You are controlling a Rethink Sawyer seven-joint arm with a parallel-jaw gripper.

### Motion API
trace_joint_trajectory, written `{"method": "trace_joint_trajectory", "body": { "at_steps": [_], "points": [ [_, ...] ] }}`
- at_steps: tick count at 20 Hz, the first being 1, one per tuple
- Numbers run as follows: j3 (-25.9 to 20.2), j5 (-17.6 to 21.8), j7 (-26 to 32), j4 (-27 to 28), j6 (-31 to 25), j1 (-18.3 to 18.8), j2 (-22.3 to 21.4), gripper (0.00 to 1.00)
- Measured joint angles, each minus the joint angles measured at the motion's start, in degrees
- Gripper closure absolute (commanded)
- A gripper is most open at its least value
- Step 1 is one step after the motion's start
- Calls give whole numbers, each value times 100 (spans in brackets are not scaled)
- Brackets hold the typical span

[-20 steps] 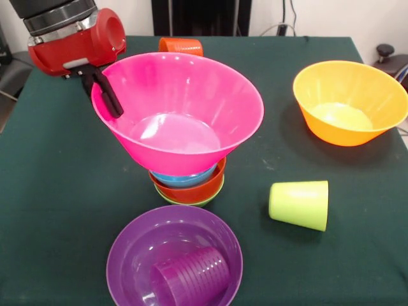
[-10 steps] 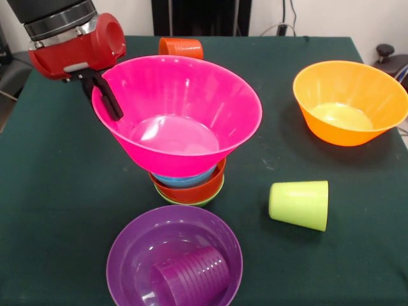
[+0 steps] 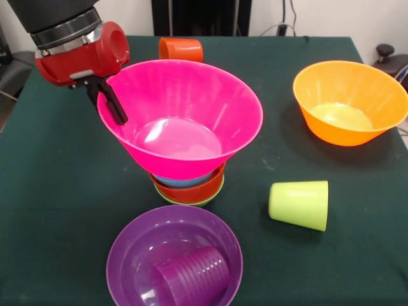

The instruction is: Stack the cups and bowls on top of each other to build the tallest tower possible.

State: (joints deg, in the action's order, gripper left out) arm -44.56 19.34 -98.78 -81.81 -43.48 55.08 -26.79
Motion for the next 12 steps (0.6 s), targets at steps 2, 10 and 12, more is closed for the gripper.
{"method": "trace_joint_trajectory", "body": {
  "at_steps": [2, 10, 12],
  "points": [
    [16, 7, 0, -1, 1, -1, 29, 100],
    [142, 28, 0, -21, 9, 0, 81, 100],
    [145, 31, 0, -27, 34, 0, 85, 100]
  ]
}}
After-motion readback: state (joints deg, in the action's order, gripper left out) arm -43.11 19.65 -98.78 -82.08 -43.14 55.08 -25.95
